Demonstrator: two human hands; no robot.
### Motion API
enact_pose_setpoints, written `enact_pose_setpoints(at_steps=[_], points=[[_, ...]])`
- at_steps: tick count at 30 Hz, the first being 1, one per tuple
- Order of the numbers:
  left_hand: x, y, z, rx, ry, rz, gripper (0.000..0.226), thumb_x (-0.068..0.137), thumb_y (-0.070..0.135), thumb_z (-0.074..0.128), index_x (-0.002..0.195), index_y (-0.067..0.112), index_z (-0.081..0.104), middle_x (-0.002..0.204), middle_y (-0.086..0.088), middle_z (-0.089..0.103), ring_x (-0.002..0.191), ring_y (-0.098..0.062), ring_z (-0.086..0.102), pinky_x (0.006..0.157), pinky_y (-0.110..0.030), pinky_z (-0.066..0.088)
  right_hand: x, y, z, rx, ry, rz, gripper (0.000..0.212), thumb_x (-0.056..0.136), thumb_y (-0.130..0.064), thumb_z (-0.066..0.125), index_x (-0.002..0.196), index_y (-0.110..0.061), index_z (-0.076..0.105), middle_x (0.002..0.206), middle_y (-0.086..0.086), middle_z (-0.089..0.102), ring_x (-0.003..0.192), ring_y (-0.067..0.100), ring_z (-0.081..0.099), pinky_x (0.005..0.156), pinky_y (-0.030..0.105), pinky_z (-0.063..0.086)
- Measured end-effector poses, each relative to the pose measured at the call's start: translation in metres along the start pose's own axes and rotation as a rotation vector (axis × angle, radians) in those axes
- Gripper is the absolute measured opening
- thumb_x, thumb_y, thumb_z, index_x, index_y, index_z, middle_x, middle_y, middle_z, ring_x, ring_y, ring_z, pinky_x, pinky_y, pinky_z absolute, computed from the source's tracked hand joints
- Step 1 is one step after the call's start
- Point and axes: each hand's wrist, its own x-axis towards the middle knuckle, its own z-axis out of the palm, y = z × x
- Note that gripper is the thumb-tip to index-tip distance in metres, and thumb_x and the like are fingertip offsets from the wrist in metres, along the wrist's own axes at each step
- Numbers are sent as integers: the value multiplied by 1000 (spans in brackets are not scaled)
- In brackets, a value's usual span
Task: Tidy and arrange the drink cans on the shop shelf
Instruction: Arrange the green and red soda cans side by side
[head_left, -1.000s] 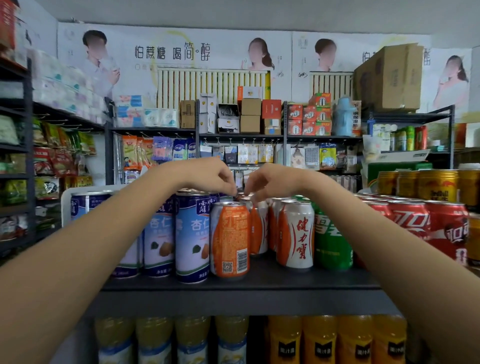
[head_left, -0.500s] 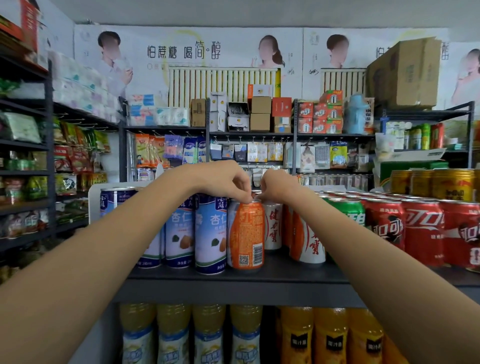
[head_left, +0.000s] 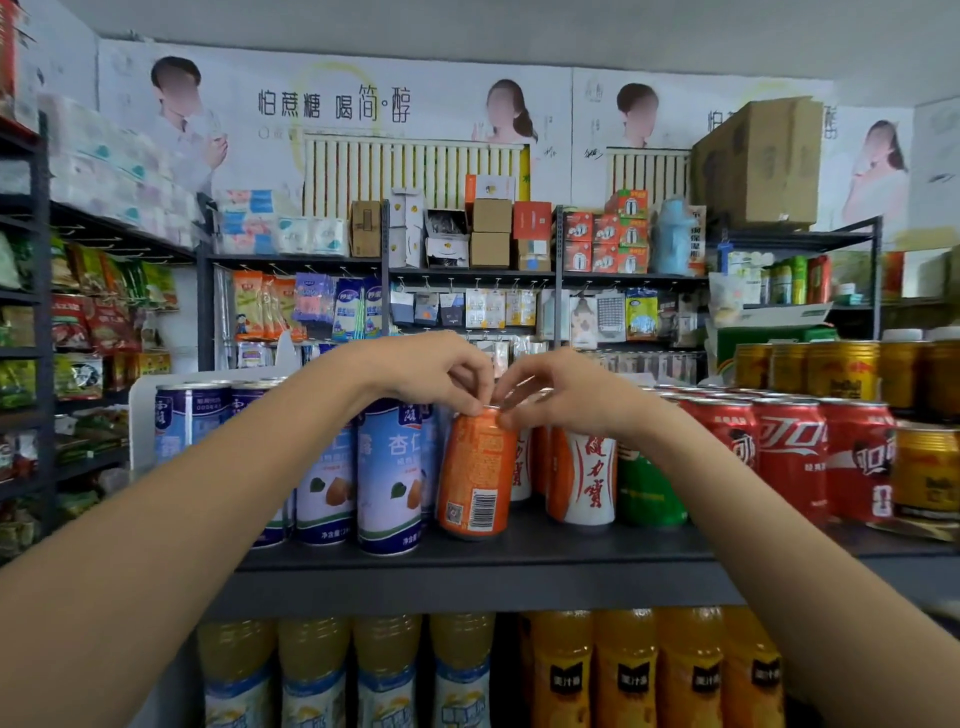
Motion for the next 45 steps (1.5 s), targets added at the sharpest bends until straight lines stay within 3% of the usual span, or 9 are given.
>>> enact_pose_setpoints(at_steps=[7,10,13,19,25,33,36,41,45], points=[[-2,-5,3,153,64,-56,9,85,16,64,91,22,63,105,7,60,104,-10,54,95,-32,42,13,-10,17,-199,165,-34,17,78,-24,72,67,-17,61,66,-7,58,64,6,52,59,18,43],[-3,-2,5,279,92,-59,23,88,18,58,110,19,61,111,3,57,105,-13,53,93,-33,43,23,-13,22,-289,207,-7,17,80,-25,69,71,-10,65,70,0,61,70,14,57,70,30,50],[-2,1,7,265,84,-58,22,89,18,55,110,19,62,113,1,61,105,-14,55,94,-37,46,19,-8,6,-213,137,3,17,85,-22,63,80,-7,68,76,2,64,65,10,54,62,19,45],[5,12,14,352,140,-92,34,79,44,65,97,15,62,84,5,59,82,-12,55,69,-26,43,6,4,-13,-376,4,-17,10,81,-13,69,83,-22,64,90,-8,62,87,7,55,77,20,44],[18,13,41,661,235,-59,45,74,47,69,89,17,39,67,10,37,77,-15,41,78,-29,30,9,5,-8,-359,69,-44,10,79,-14,71,78,-20,63,83,-7,60,81,8,53,65,12,39],[6,17,58,306,262,-115,49,78,33,70,109,15,37,115,-6,52,94,-18,51,71,-27,39,-17,21,-19,-311,355,-28,13,85,-14,63,98,-15,64,96,-3,61,87,11,52,70,16,40],[-1,23,87,52,394,-156,91,81,29,68,145,19,5,151,-6,20,119,-20,48,93,-29,42,-39,38,-9,-362,521,62,27,86,-16,63,112,-15,59,109,-2,53,98,9,46,82,16,33],[6,21,130,-316,603,-276,110,80,25,69,144,16,-21,155,-5,11,138,-19,25,109,-33,27,-71,58,45,-322,612,116,62,82,-24,68,136,-20,37,130,2,42,118,16,43,91,17,32],[7,16,148,-340,632,-313,107,81,23,68,145,20,-17,145,-9,34,128,-21,43,101,-34,38,-76,65,77,-360,684,145,77,77,-25,73,141,-19,29,136,7,33,127,22,33,93,29,42]])
